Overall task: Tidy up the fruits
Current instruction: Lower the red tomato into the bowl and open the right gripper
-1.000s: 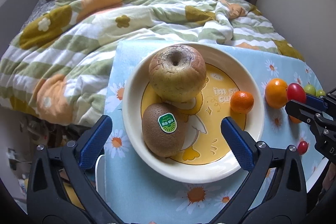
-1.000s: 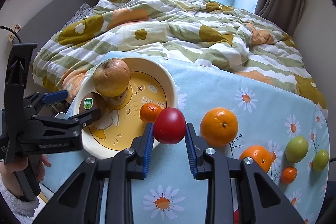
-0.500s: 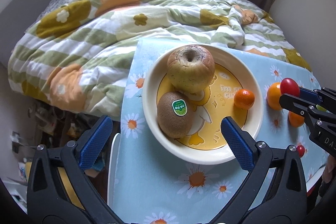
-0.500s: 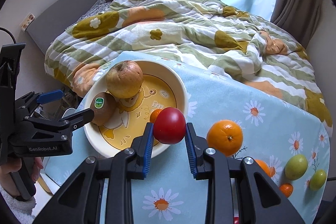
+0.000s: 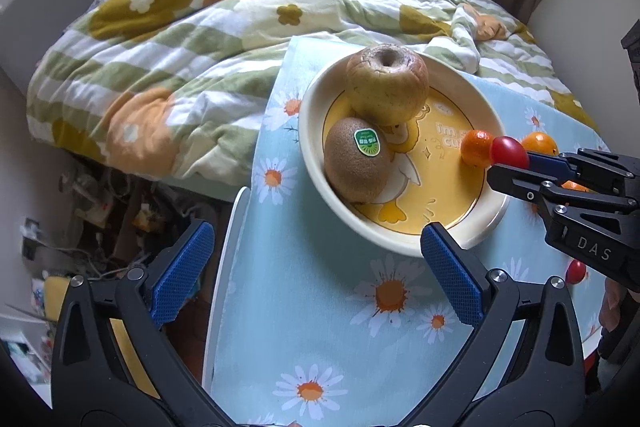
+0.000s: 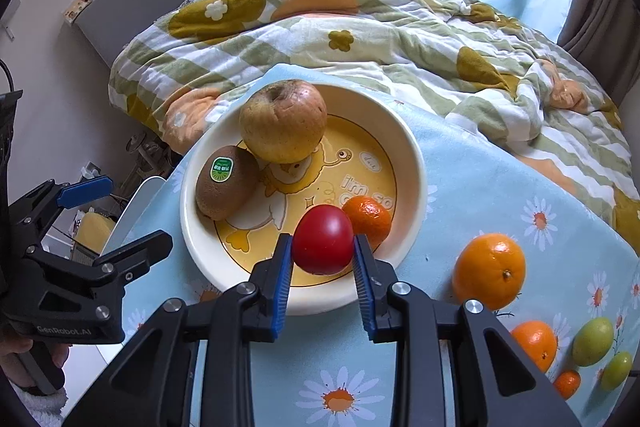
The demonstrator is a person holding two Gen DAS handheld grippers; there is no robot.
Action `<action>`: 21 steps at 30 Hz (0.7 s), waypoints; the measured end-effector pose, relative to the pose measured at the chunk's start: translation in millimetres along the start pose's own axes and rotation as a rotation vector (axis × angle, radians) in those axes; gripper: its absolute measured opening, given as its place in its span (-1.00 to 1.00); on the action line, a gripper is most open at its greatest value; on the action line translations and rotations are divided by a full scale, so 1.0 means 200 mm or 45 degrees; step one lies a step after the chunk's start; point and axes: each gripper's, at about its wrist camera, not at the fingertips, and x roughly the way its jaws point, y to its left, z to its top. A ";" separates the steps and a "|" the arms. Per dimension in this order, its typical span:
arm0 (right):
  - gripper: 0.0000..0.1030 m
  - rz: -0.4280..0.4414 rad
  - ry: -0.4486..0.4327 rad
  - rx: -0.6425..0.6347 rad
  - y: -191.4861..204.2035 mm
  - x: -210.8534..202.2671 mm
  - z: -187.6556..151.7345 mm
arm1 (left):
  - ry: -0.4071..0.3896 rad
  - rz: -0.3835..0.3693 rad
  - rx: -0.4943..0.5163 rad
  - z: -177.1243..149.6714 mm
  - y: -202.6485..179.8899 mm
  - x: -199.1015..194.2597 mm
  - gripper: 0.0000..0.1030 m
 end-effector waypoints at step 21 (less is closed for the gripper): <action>0.77 0.044 -0.047 0.077 -0.02 0.01 -0.05 | 0.004 0.010 -0.023 -0.11 0.03 -0.03 1.00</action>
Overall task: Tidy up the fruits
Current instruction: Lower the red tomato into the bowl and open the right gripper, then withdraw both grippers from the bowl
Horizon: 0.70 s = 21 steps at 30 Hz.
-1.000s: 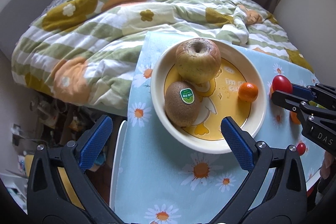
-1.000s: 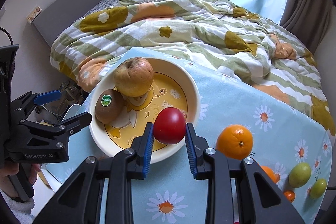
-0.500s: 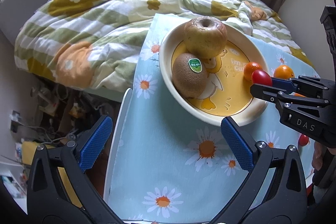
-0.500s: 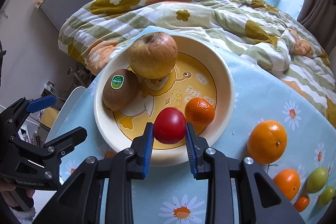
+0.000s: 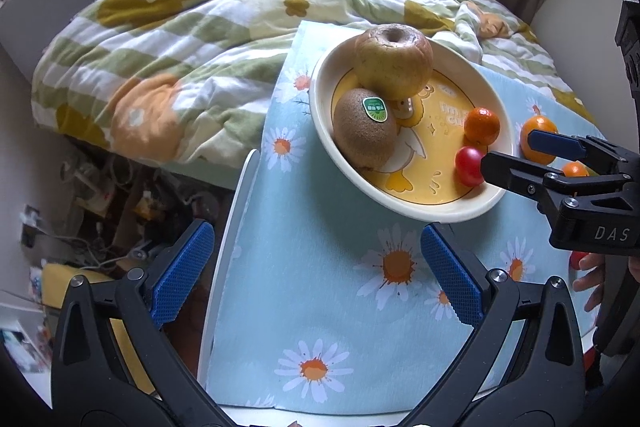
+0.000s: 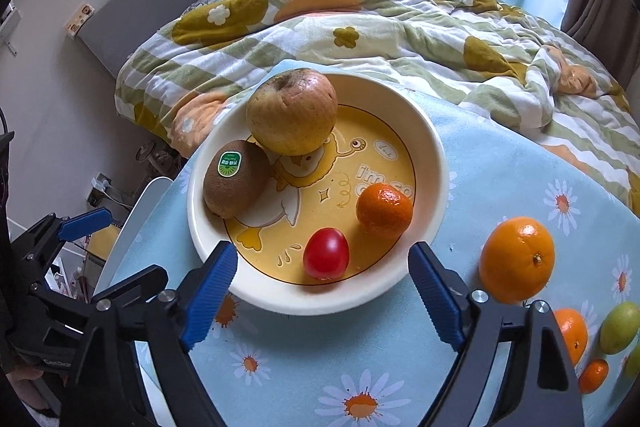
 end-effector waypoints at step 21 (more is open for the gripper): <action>0.99 -0.114 -0.168 0.148 -0.04 -0.45 -0.09 | -0.142 -0.055 0.139 0.07 -0.13 -0.35 1.00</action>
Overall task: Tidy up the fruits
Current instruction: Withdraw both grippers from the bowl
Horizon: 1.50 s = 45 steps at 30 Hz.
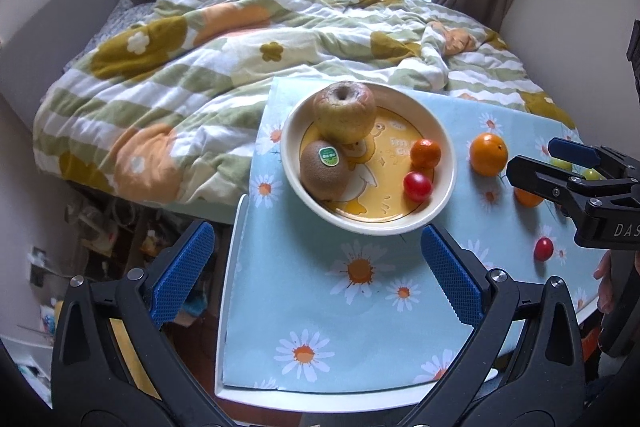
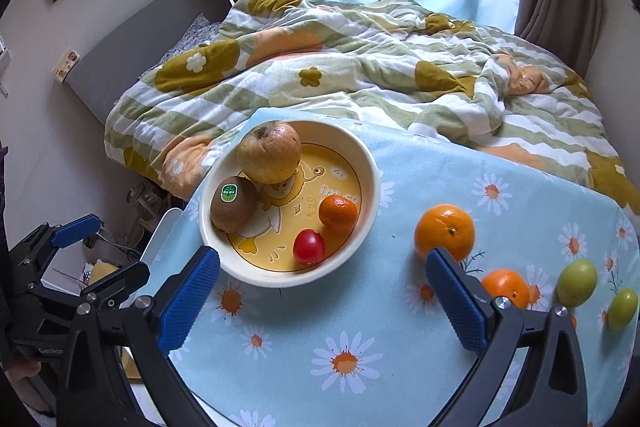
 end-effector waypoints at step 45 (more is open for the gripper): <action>0.71 -0.170 0.061 -0.101 -1.15 -0.18 -0.59 | 0.078 -0.164 0.095 -0.04 -1.37 0.52 1.00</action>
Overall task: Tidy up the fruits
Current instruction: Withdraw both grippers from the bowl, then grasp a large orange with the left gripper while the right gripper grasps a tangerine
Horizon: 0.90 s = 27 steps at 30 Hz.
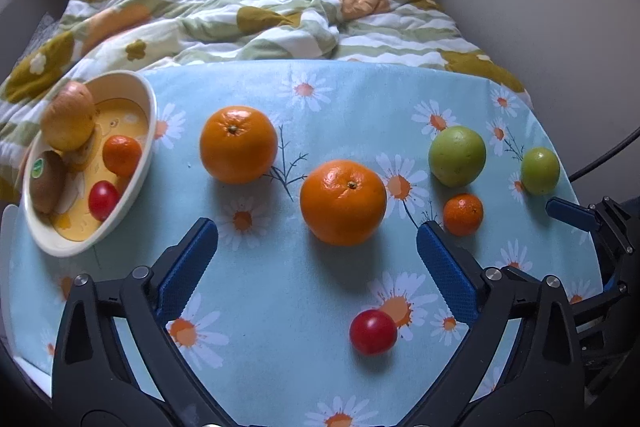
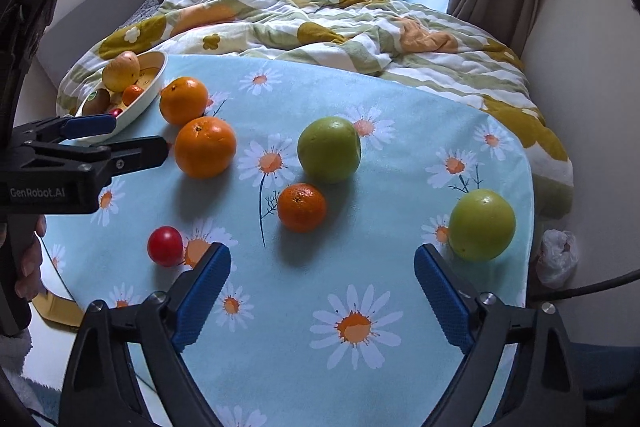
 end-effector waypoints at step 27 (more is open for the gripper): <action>0.06 0.097 0.052 -0.049 0.03 0.23 0.04 | 0.075 -0.041 0.038 -0.01 -0.03 0.21 0.25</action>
